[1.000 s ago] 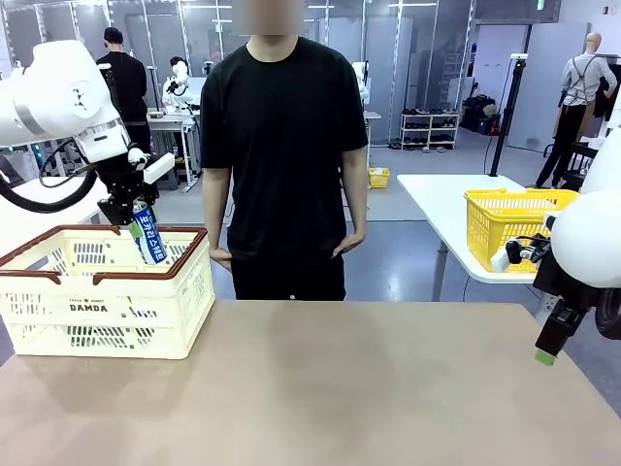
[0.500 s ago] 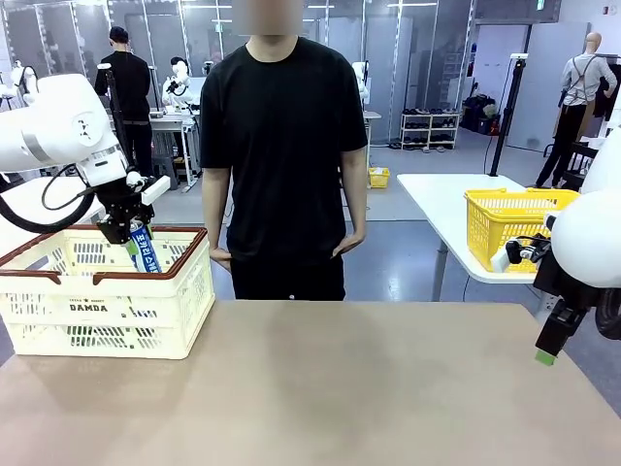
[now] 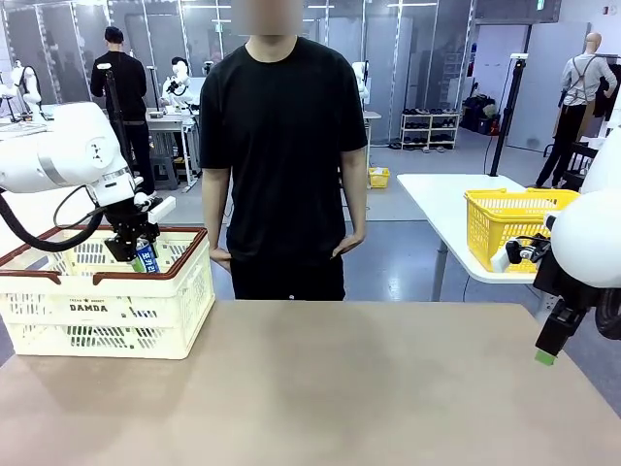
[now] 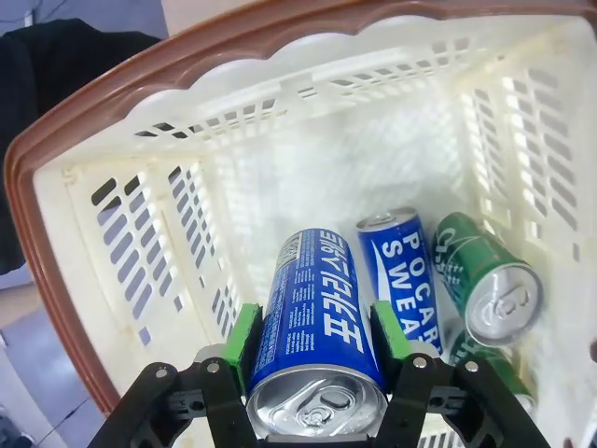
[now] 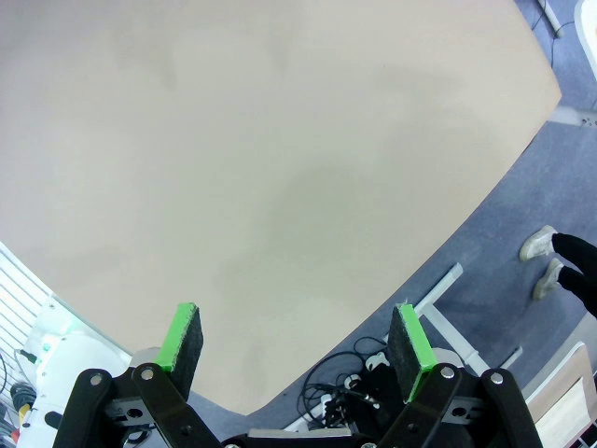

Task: Place the drinks into the Shopping basket.
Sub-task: Pick up one drink and place it into the Shopping basket.

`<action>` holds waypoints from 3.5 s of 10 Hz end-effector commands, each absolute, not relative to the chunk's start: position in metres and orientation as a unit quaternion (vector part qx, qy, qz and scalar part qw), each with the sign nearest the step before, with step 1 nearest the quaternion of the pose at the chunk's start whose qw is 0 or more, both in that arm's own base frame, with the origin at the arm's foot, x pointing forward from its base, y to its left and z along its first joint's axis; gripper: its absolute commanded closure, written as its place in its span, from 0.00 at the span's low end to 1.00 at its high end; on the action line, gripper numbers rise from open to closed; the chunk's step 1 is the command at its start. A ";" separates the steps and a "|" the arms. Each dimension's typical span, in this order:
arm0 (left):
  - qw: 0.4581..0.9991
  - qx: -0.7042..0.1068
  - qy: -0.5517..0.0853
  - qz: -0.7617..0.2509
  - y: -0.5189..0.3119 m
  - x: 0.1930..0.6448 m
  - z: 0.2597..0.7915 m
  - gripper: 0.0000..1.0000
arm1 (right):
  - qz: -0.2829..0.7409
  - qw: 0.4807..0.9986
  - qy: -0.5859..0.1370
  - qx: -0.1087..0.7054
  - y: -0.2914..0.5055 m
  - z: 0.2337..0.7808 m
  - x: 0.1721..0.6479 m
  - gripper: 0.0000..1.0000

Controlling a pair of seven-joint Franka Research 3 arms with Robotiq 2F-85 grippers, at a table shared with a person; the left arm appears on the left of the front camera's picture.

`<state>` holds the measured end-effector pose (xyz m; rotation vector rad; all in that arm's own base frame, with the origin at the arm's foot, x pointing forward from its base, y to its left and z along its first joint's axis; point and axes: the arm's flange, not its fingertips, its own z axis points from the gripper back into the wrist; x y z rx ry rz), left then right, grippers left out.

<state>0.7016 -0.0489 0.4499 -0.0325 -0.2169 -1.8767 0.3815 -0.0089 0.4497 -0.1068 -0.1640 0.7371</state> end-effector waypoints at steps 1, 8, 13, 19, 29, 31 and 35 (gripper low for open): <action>0.586 -0.009 -0.095 -0.805 -0.044 0.719 0.448 0.42 | 0.353 0.931 -0.081 -0.052 -0.007 0.450 0.381 0.00; 0.599 -0.030 -0.055 -0.798 -0.039 0.730 0.398 0.42 | 0.353 0.931 -0.081 -0.052 -0.007 0.450 0.381 0.00; 0.596 -0.025 -0.037 -0.802 -0.034 0.724 0.383 0.42 | 0.353 0.931 -0.081 -0.052 -0.007 0.450 0.381 0.00; 0.595 -0.030 -0.042 -0.802 -0.037 0.711 0.360 0.42 | 0.353 0.931 -0.081 -0.052 -0.007 0.450 0.381 0.00; 0.589 0.010 -0.044 -0.807 -0.034 0.676 0.432 0.00 | 0.353 0.931 -0.081 -0.052 -0.007 0.450 0.381 0.00; 0.596 0.032 -0.055 -0.801 -0.028 0.675 0.453 0.00 | 0.353 0.931 -0.081 -0.052 -0.007 0.450 0.381 0.00; 0.589 0.055 -0.084 -0.802 -0.031 0.661 0.496 0.00 | 0.353 0.931 -0.081 -0.052 -0.007 0.450 0.381 0.00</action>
